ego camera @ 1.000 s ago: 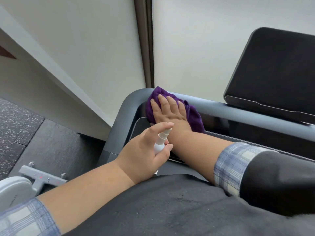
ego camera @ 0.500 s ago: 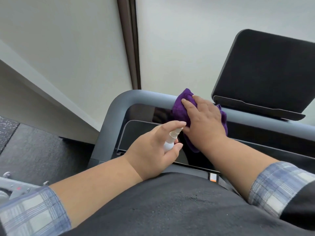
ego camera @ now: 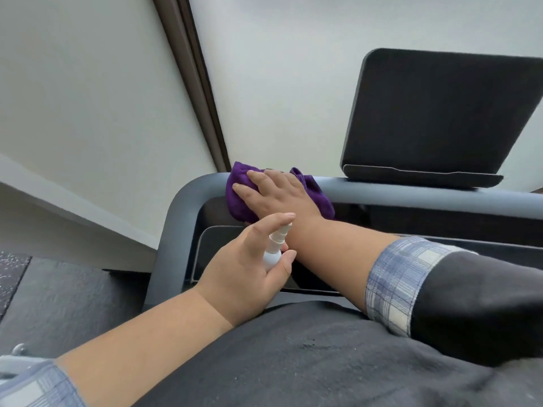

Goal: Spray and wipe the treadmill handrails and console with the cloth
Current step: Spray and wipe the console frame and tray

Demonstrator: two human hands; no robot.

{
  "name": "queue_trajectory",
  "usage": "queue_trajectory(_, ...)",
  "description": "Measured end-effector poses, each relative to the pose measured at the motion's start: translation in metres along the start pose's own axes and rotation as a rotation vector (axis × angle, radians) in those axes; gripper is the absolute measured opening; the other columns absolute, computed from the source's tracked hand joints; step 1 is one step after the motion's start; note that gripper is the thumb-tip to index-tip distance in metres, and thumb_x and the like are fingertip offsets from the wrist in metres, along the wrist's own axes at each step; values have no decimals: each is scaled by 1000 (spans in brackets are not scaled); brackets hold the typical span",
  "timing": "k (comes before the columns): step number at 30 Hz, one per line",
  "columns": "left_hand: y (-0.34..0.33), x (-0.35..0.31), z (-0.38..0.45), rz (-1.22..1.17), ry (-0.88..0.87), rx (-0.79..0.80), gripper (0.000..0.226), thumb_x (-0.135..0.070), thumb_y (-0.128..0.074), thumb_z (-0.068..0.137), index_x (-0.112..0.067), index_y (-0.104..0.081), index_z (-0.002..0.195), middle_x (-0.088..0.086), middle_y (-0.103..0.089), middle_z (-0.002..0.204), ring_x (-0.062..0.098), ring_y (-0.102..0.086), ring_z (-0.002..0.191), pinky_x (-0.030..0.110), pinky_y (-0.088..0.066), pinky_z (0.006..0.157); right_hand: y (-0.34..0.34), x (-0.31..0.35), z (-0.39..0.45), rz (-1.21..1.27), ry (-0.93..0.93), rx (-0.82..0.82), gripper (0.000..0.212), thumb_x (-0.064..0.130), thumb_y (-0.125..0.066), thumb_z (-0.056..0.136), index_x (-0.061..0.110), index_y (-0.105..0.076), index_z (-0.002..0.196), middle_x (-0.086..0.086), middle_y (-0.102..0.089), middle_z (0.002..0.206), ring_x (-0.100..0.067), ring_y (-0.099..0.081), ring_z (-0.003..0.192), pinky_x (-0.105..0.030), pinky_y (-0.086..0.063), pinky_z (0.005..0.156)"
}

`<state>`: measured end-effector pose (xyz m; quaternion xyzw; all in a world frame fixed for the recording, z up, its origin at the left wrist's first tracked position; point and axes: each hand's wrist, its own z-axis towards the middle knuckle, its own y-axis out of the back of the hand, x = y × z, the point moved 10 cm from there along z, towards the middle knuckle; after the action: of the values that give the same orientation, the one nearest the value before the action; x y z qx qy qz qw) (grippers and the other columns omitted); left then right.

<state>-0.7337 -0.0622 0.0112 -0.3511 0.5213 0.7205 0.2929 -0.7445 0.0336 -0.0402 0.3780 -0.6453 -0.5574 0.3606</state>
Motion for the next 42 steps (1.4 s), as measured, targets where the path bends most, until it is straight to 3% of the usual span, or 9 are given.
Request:
queue_trajectory(6,-47,-33,32,-27,-113,119,51,-36,-58,90,-34,-39,137,-13,-55,103,-6,-55,85,23,-50,84,-8,-58,-62,57,-59,80,70,48,-41,99,39,-6,158,0,5,167,-27,5,151,-42,8,120)
queue_trajectory(15,-135,-83,66,-14,-166,283,52,-40,-61,88,-50,-37,133,-21,-56,101,1,-58,87,31,-53,88,-17,-166,-156,47,-277,12,70,50,-44,99,39,-9,158,1,-4,167,-26,-1,152,-43,5,121)
queue_trajectory(19,-176,-103,76,8,-176,323,52,-48,-55,86,-54,-34,133,-30,-55,101,0,-59,87,29,-51,86,-19,-217,-200,61,-368,-30,68,51,-50,98,38,-19,157,2,-14,166,-26,-8,151,-41,3,122)
queue_trajectory(24,-226,-128,85,47,-181,371,53,-52,-54,84,-67,-33,130,-25,-59,98,7,-62,88,31,-52,81,-17,-283,-259,87,-457,-100,71,49,-62,91,32,-33,154,-2,-28,161,-29,-22,147,-42,-4,122)
queue_trajectory(29,-271,-149,90,82,-183,424,54,-47,-58,87,-70,-31,127,-24,-60,102,3,-61,87,21,-45,73,-23,-351,-316,106,-569,-150,69,53,-60,91,32,-37,152,-2,-29,160,-28,-24,147,-44,-8,123)
queue_trajectory(35,-317,-172,98,125,-150,466,53,-54,-56,85,-73,-28,126,-25,-59,101,2,-60,85,22,-45,73,-28,-423,-381,182,-714,-208,69,55,-59,91,38,-33,153,0,-25,162,-26,-18,148,-42,-4,123)
queue_trajectory(42,-339,-188,104,187,-106,454,54,-55,-55,84,-72,-29,127,-27,-58,101,0,-60,86,21,-45,74,-31,-430,-385,191,-729,-273,67,54,-57,93,33,-34,153,-3,-26,160,-28,-14,149,-45,1,122)
